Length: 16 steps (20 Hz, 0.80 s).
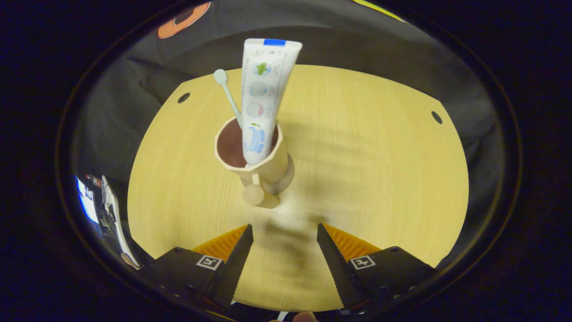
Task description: Put the toothbrush and toothpaste on the desktop into the cup, then pick up the cup and place it on the coaster on the desktop.
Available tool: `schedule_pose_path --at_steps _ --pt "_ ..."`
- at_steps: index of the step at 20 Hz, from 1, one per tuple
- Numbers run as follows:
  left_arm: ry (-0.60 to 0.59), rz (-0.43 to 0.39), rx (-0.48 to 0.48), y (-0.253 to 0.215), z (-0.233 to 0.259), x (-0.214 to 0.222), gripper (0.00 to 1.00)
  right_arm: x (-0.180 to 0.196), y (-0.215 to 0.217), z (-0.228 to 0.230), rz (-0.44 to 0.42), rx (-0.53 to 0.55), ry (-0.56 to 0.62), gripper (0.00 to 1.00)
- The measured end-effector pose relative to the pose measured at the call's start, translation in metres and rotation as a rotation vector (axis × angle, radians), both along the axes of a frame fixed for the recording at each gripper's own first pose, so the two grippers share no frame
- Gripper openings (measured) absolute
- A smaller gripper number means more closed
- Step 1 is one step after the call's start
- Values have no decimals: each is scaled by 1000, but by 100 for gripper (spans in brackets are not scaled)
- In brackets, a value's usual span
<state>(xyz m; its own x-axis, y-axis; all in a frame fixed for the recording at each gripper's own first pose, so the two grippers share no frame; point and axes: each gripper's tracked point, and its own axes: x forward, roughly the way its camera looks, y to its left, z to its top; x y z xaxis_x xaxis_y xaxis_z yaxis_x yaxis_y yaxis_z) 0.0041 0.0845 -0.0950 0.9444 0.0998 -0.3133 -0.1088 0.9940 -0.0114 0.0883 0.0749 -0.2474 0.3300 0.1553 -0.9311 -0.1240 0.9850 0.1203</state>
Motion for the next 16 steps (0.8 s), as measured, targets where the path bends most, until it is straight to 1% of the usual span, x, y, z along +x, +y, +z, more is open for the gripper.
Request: schedule_pose_path --at_steps 1,3,6,9,13,15,16 --pt "0 -13 -8 -8 0 3 99 -3 -7 9 -9 -3 -29 88" --pt "-1 -36 -16 -25 5 7 99 -5 -30 35 -42 -4 -125 88" --pt "-29 -70 -8 -46 20 15 98 0 -68 85 -80 -27 -321 88" --pt "-50 -87 -14 -60 33 21 98 -1 -94 135 -123 -18 -498 89" --pt "-75 -95 -23 -78 56 27 98 -11 -120 196 -160 -11 -712 89" --pt "-99 -100 -13 -85 68 26 98 -18 -126 218 -175 -12 -811 89" --pt "-110 -104 -18 -88 72 26 98 -22 -125 224 -171 -14 -843 89"
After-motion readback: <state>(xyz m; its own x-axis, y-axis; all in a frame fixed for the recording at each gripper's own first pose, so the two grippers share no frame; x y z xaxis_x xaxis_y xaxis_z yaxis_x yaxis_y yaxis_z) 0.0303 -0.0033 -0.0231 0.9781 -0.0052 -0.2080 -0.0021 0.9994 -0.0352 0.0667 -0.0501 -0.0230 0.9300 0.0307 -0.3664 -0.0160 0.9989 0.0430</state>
